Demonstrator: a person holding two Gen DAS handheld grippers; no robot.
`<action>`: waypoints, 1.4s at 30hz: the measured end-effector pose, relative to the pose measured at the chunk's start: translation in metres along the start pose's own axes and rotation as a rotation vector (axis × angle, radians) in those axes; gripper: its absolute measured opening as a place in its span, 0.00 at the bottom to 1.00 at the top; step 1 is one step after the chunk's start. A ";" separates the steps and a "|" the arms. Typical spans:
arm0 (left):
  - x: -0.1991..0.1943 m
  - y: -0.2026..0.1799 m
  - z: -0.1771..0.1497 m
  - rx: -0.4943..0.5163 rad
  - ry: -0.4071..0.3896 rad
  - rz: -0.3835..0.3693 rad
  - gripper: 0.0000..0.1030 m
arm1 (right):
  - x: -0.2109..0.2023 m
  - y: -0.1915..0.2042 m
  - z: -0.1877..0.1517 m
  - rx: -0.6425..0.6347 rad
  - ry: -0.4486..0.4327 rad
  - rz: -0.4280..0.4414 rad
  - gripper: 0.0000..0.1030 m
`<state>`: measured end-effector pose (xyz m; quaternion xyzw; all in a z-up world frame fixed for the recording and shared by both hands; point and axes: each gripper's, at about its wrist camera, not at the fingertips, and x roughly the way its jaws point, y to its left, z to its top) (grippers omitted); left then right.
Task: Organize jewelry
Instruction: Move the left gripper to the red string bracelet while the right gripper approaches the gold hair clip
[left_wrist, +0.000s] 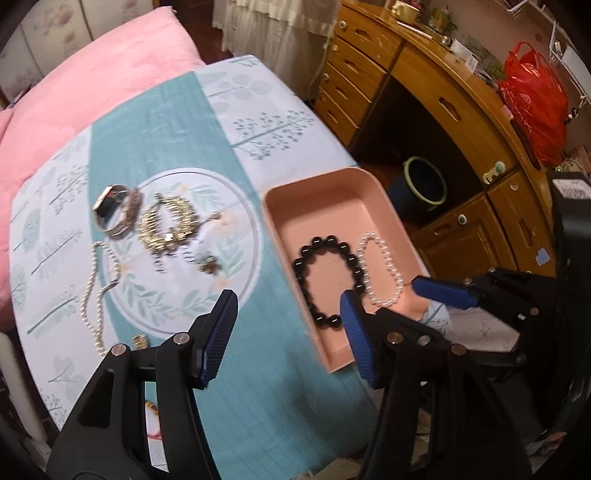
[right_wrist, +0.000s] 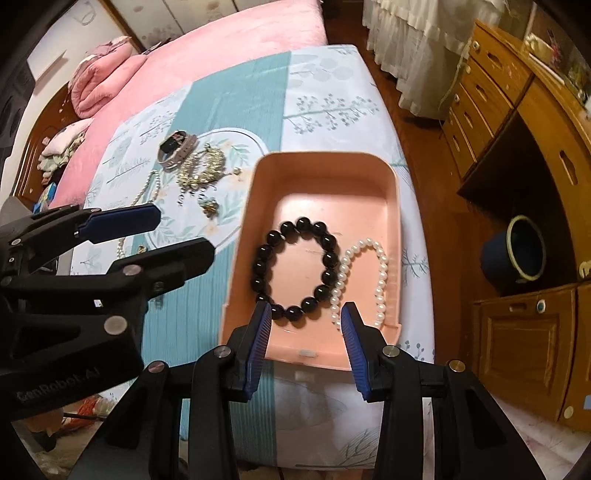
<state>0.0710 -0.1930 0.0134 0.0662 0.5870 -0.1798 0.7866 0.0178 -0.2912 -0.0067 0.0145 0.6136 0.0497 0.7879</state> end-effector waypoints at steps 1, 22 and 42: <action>-0.002 0.003 -0.002 -0.005 -0.005 0.007 0.53 | -0.002 0.004 0.001 -0.007 -0.004 -0.005 0.39; -0.051 0.138 -0.076 -0.274 -0.121 0.151 0.53 | -0.035 0.075 0.001 -0.109 -0.093 -0.075 0.39; -0.013 0.209 -0.171 -0.420 0.034 0.129 0.53 | 0.042 0.165 -0.007 -0.266 0.034 0.068 0.38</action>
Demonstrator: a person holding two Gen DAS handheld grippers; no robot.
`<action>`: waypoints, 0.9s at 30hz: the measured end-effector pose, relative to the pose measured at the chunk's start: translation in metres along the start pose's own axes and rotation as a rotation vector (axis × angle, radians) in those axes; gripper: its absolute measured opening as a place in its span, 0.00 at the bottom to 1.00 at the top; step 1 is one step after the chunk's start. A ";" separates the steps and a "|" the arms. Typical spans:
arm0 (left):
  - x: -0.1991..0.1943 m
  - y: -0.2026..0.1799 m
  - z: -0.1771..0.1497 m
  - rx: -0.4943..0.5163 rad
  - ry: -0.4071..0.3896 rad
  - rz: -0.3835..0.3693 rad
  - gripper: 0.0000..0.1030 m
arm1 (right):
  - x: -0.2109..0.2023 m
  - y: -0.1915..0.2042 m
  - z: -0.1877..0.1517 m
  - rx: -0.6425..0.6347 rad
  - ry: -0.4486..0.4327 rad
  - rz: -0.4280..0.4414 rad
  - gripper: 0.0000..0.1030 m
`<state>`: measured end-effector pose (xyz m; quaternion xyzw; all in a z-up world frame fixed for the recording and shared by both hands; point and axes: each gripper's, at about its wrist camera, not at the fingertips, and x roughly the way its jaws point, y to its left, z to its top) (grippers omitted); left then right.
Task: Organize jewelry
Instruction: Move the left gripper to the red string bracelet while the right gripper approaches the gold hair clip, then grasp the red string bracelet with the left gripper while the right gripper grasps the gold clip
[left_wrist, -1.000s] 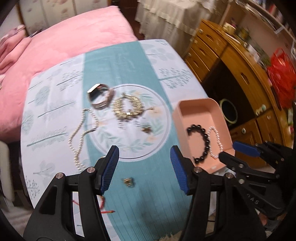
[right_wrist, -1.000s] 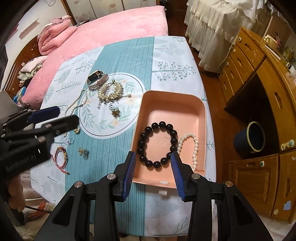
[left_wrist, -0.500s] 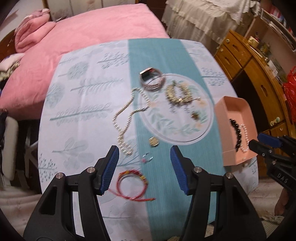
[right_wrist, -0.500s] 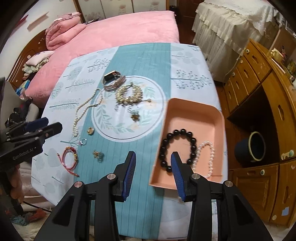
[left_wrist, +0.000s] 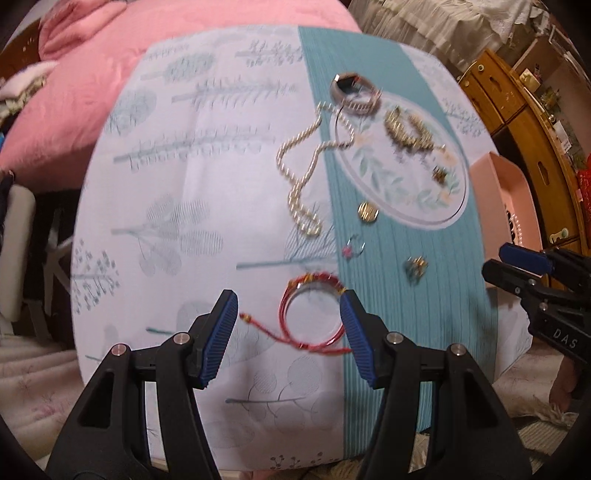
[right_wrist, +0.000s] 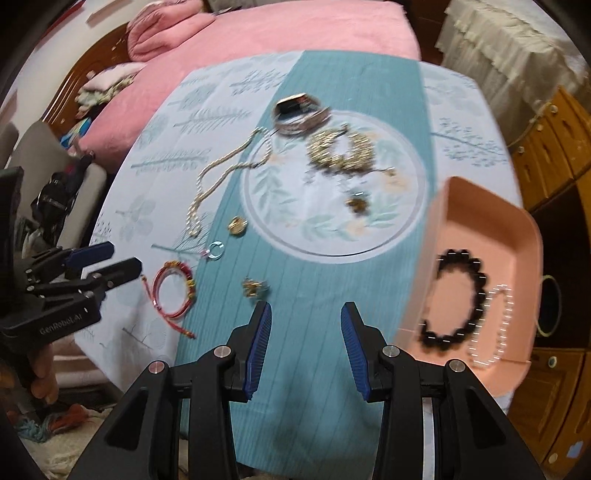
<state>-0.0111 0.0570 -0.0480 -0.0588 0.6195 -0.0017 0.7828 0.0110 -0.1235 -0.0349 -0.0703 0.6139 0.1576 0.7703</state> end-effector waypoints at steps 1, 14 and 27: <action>0.004 0.003 -0.002 -0.006 0.011 -0.005 0.53 | 0.005 0.003 0.000 -0.006 0.006 0.006 0.38; 0.043 0.008 -0.003 0.002 0.058 -0.024 0.49 | 0.053 0.029 0.003 -0.033 0.064 0.040 0.38; 0.058 -0.012 0.007 0.130 0.056 0.069 0.21 | 0.079 0.044 0.008 -0.057 0.085 0.023 0.37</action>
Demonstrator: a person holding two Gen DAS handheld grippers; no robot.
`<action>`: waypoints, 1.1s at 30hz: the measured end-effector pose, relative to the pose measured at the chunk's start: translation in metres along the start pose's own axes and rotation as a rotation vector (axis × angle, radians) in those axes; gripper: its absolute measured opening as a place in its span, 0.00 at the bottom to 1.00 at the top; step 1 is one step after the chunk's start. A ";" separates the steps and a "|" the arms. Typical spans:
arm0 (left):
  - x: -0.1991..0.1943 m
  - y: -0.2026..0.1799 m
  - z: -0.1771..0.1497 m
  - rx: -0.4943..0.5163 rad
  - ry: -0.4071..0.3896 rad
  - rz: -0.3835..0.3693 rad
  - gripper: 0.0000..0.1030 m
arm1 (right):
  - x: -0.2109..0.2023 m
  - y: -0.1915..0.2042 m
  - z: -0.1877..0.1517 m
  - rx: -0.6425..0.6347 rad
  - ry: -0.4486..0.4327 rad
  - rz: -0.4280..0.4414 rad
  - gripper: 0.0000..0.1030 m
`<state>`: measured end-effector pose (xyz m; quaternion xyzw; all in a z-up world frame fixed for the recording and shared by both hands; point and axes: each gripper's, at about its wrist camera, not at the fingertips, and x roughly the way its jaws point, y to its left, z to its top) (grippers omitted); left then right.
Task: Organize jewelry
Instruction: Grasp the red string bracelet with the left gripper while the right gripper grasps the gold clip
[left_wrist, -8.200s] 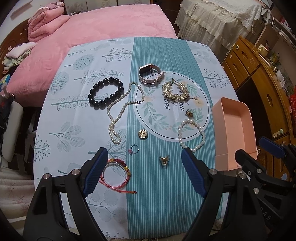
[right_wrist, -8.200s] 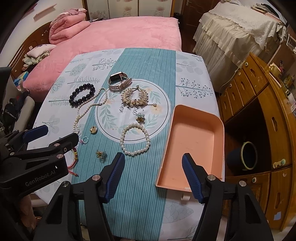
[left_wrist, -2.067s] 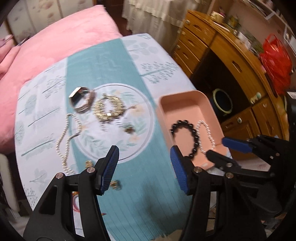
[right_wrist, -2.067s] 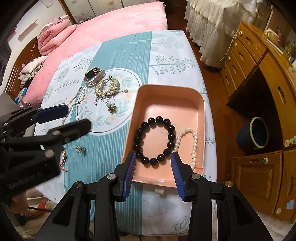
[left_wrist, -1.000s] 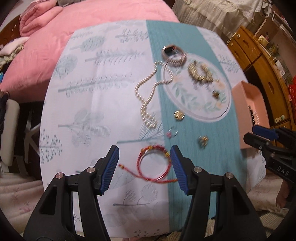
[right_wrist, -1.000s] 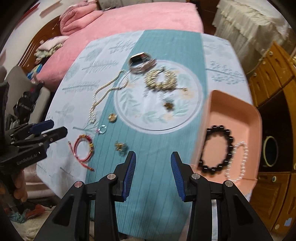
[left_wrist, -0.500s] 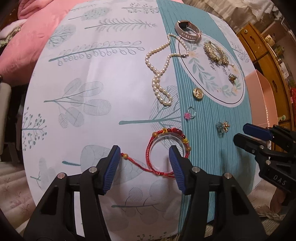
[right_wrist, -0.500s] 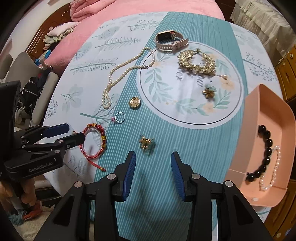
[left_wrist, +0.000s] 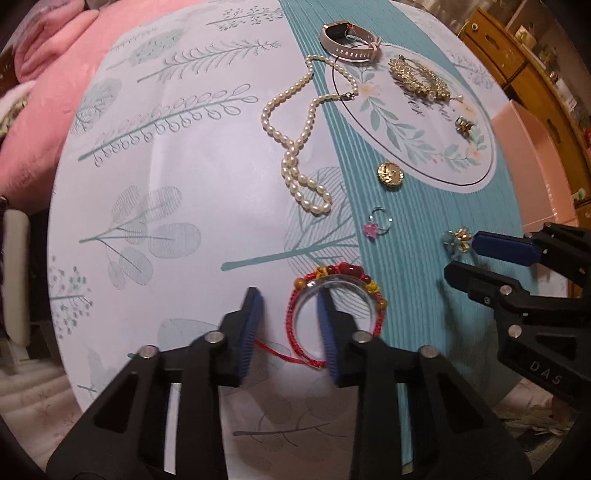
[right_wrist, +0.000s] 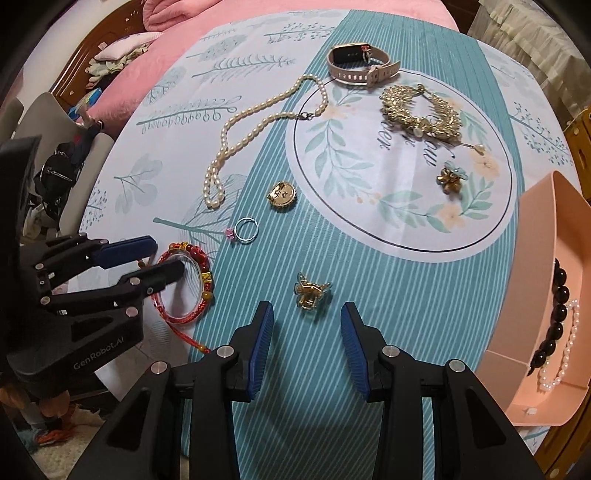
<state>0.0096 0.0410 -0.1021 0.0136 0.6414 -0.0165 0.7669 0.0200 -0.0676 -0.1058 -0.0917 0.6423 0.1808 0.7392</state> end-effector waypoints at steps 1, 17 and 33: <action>0.000 0.000 0.000 0.005 -0.001 -0.002 0.19 | 0.001 0.000 0.000 -0.003 -0.001 -0.005 0.32; -0.007 0.001 0.003 -0.046 0.003 -0.052 0.04 | -0.018 -0.005 -0.008 0.005 -0.077 0.000 0.11; -0.104 -0.122 0.056 0.238 -0.196 -0.182 0.04 | -0.098 -0.094 -0.028 0.228 -0.225 -0.026 0.11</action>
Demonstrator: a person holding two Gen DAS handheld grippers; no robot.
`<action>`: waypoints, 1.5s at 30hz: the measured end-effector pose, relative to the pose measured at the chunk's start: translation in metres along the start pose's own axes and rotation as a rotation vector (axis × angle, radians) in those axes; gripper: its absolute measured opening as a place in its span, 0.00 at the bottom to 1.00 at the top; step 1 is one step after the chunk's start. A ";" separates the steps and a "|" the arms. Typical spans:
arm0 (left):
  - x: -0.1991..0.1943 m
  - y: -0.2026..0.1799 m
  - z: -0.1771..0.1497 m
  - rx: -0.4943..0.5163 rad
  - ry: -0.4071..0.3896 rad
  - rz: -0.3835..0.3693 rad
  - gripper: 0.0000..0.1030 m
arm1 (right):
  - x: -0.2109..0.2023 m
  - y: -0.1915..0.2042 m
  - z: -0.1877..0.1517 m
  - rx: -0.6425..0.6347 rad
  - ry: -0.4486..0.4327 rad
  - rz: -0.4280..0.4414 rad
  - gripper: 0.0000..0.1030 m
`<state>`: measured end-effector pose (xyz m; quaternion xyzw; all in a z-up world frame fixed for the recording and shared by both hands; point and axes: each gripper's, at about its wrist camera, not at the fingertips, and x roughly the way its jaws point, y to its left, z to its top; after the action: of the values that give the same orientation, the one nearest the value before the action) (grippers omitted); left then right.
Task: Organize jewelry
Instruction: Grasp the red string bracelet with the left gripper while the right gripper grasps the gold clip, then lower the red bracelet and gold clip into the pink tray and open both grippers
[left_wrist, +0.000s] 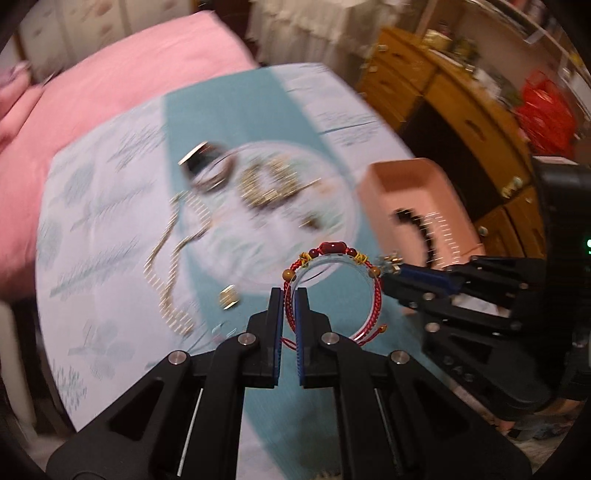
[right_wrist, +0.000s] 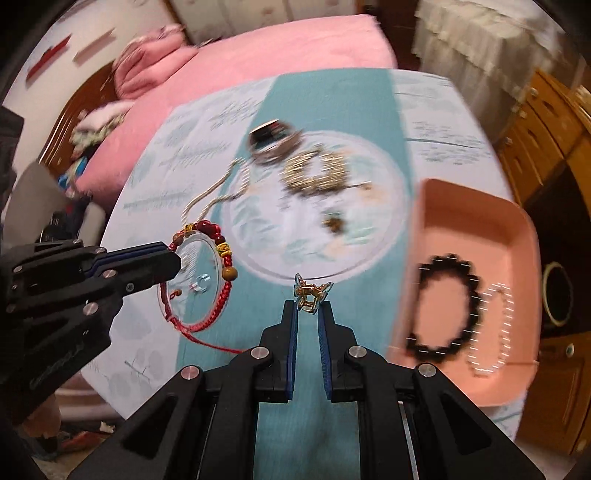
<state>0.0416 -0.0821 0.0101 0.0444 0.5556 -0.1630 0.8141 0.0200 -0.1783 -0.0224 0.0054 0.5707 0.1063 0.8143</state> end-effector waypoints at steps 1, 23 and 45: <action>0.000 -0.008 0.004 0.016 -0.004 -0.005 0.04 | -0.004 -0.010 0.000 0.020 -0.005 -0.009 0.11; 0.115 -0.144 0.099 0.184 0.102 -0.020 0.04 | -0.001 -0.147 -0.030 0.151 0.075 -0.075 0.11; 0.065 -0.126 0.071 0.097 0.096 -0.006 0.46 | -0.037 -0.140 -0.031 0.110 -0.020 -0.059 0.34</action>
<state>0.0868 -0.2327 -0.0093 0.0898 0.5857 -0.1898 0.7829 0.0021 -0.3254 -0.0173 0.0343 0.5672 0.0505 0.8213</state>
